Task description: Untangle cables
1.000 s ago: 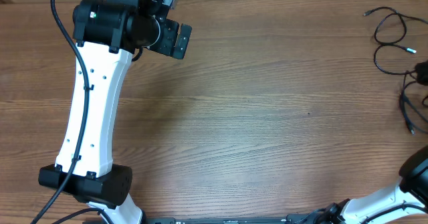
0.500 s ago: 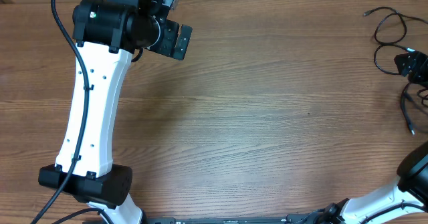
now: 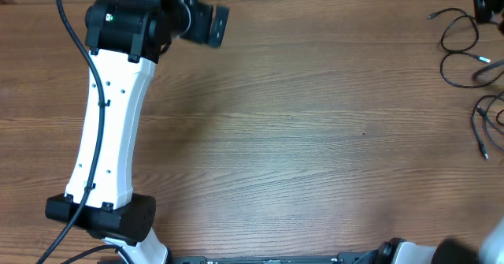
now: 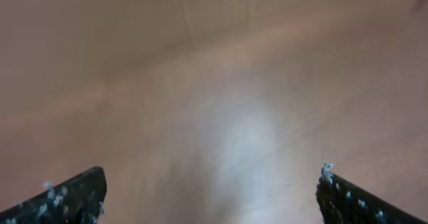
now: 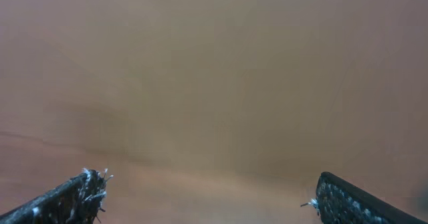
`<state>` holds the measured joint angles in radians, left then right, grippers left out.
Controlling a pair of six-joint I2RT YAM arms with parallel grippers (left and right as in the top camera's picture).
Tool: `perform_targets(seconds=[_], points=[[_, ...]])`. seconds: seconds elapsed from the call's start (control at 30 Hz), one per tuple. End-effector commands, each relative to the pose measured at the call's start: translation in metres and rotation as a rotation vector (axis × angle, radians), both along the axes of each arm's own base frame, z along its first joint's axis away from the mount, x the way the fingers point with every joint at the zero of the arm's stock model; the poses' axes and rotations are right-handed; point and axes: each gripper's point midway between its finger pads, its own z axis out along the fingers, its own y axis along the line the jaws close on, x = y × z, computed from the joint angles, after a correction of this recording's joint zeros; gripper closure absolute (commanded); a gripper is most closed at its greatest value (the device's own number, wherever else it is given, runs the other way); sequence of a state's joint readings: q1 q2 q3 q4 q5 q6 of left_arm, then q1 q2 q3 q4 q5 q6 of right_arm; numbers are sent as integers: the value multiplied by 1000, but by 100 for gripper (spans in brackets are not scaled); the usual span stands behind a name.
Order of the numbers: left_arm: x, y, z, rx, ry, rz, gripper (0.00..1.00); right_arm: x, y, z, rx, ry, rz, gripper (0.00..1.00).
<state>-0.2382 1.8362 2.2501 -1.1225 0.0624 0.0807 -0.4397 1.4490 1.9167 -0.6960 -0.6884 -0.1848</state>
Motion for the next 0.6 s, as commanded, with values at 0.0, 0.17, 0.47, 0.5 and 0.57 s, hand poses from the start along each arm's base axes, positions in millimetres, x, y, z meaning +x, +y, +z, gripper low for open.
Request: perform_targets(seconds=[0.0,0.17,0.47,0.5,0.57], points=[[9,7,77,-48,-250,52,0,-44,47,65,-25,-152,84,0],[13,6,194,-172,-642,79,0,-117,134,124,-96,-360,409,0],[-24,-3,257,73,-879,90,0,-138,171,116,-61,-342,525,0],[-33,-6,256,131,-873,88,0,-139,173,112,-55,-331,531,0],[-46,-3,253,164,-847,128,0,-142,176,101,-69,-326,528,0]])
